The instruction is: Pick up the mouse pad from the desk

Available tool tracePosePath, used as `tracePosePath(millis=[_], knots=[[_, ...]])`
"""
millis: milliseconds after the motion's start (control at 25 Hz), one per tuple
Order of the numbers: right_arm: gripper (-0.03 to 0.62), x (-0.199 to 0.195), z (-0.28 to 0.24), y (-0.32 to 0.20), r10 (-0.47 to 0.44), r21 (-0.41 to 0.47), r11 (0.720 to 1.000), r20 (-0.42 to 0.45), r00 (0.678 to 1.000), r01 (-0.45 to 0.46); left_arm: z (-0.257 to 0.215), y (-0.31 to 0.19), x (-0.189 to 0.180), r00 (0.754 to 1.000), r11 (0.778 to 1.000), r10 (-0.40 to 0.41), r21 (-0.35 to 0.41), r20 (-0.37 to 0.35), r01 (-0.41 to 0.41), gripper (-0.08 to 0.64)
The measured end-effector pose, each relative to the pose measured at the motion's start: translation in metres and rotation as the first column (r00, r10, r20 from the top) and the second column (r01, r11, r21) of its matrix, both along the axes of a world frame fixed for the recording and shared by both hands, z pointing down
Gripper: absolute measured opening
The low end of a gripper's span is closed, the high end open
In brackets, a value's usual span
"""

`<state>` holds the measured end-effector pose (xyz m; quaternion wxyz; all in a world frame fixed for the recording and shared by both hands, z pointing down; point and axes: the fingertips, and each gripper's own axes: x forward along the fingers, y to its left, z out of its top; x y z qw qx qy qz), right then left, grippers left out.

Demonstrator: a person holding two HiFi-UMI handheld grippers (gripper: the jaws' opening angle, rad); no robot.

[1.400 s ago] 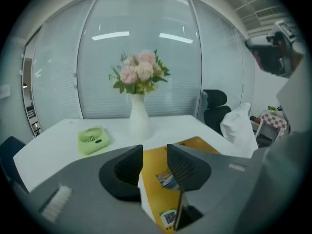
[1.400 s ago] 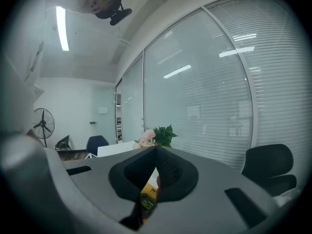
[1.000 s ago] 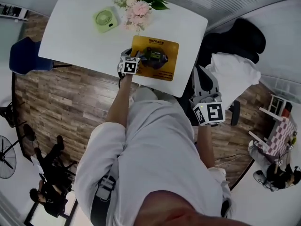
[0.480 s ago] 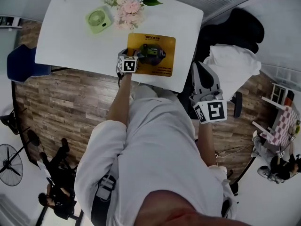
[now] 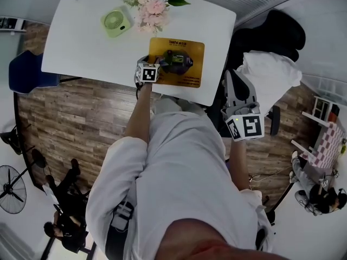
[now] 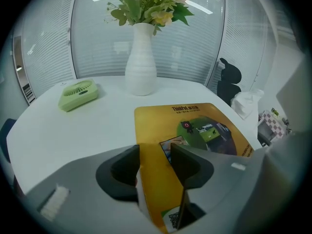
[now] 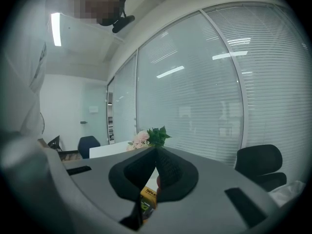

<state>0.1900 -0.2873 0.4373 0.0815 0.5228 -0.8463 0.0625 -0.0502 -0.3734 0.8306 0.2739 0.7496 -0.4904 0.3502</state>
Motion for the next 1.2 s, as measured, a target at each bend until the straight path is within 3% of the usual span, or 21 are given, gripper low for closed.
tracePosePath(millis=[160,240,320,720,920,1200], knots=[[0.003,-0.009,-0.002,0.0,-0.016,0.007,1.0,-0.002,1.0,0.016,-0.003,0.005,0.012,0.999,0.999,0.045,-0.011,-0.005,-0.045,0.116],[0.003,-0.012,-0.005,-0.001,-0.023,0.014,1.0,-0.006,1.0,0.023,-0.003,0.008,0.02,0.997,0.997,0.082,-0.008,0.009,-0.082,0.038],[0.003,-0.012,-0.006,-0.001,-0.024,0.02,1.0,-0.009,1.0,0.025,-0.004,0.009,0.022,0.995,0.995,0.103,-0.001,0.01,-0.103,0.031],[0.003,-0.009,-0.009,-0.008,-0.031,0.037,0.999,-0.006,1.0,0.031,-0.058,0.02,0.03,0.972,0.979,0.163,0.151,-0.167,-0.138,0.026],[0.003,-0.012,-0.009,-0.009,-0.042,0.05,0.998,0.007,0.999,0.042,-0.101,0.036,0.045,0.951,0.944,0.262,0.246,-0.164,-0.218,0.023],[0.003,-0.02,-0.011,-0.008,-0.07,0.07,0.995,0.006,0.998,0.069,-0.183,0.048,0.069,0.918,0.866,0.372,0.406,-0.137,-0.29,0.02]])
